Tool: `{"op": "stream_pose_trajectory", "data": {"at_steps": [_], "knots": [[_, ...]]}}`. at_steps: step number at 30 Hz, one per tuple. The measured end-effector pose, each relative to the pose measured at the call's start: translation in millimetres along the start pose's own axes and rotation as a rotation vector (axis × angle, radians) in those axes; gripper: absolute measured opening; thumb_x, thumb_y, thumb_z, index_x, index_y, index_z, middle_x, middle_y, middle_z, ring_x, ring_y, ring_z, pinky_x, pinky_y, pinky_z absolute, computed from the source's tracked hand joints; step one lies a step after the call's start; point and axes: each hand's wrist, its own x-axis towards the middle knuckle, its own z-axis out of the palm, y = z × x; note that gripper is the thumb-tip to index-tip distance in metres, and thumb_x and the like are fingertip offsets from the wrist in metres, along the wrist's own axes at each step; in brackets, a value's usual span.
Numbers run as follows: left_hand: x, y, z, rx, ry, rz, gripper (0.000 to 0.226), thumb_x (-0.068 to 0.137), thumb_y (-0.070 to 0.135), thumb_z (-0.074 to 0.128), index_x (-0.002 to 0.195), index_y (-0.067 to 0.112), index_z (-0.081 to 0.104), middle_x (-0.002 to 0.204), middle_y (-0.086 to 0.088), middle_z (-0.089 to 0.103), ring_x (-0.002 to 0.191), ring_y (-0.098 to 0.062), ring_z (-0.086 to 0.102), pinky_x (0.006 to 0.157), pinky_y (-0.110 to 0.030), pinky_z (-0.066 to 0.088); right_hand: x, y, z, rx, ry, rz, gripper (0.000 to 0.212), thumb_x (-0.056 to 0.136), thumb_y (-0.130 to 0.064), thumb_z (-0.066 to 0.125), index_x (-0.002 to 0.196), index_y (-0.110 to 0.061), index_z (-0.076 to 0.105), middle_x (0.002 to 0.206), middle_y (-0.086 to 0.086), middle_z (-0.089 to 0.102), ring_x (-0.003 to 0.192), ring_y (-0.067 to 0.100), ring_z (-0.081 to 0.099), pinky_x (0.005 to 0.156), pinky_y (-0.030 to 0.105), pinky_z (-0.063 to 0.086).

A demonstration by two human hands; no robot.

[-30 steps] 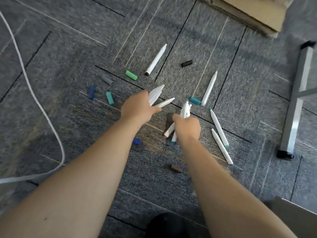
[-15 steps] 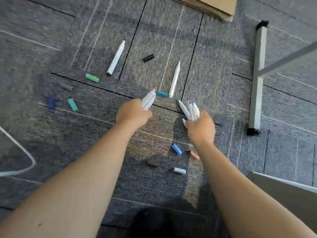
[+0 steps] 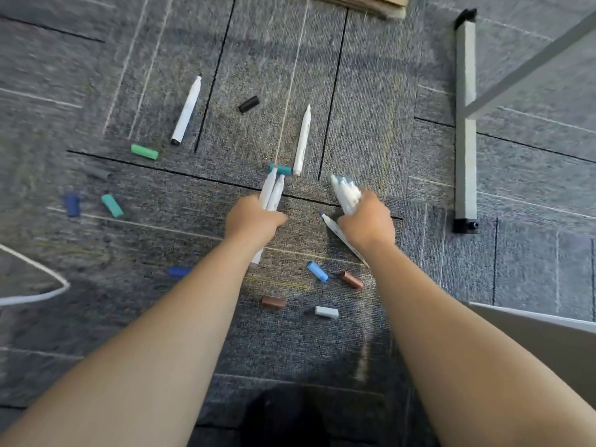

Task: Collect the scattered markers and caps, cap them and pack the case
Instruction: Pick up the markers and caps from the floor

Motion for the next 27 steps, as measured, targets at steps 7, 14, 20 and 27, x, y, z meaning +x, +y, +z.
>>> {"op": "stream_pose_trajectory", "data": {"at_steps": [7,14,20,27], "knots": [[-20.8,32.9,60.5,0.006,-0.058,-0.049,0.038,0.080,0.038,0.066,0.092,0.009,0.045,0.083,-0.003,0.047,0.074,-0.019,0.047,0.044,-0.022,0.031,-6.3,35.4,-27.3,0.176,0.098,0.090,0.024,0.086,-0.013,0.057,0.107,-0.009,0.045,0.085,0.005,0.051,0.074,0.024,0.052,0.067,0.035,0.047],[-17.4,37.8,88.0,0.194,0.142,-0.021,0.031,0.081,0.034,0.067,0.091,0.009,0.051,0.084,-0.004,0.056,0.071,-0.022,0.050,0.042,-0.025,0.028,-10.0,57.0,-29.8,0.264,0.120,0.147,0.022,0.087,-0.016,0.057,0.098,-0.014,0.038,0.070,-0.007,0.038,0.068,0.016,0.049,0.064,0.031,0.044],[-19.0,37.1,84.9,0.218,0.140,0.042,0.026,0.087,0.021,0.060,0.106,0.006,0.050,0.103,-0.009,0.061,0.077,-0.022,0.049,0.059,-0.030,0.037,-12.5,50.1,-24.2,0.303,0.116,0.129,0.026,0.086,-0.015,0.058,0.107,-0.009,0.045,0.079,0.000,0.047,0.068,0.017,0.050,0.069,0.034,0.048],[-12.6,41.7,13.6,-0.140,0.118,0.017,0.026,0.089,0.016,0.057,0.104,0.010,0.037,0.094,-0.004,0.043,0.079,-0.021,0.045,0.056,-0.027,0.037,-6.0,-10.4,-24.2,0.344,0.071,0.038,0.026,0.087,-0.019,0.059,0.095,-0.012,0.036,0.069,-0.005,0.039,0.067,0.018,0.051,0.054,0.028,0.047]]}}
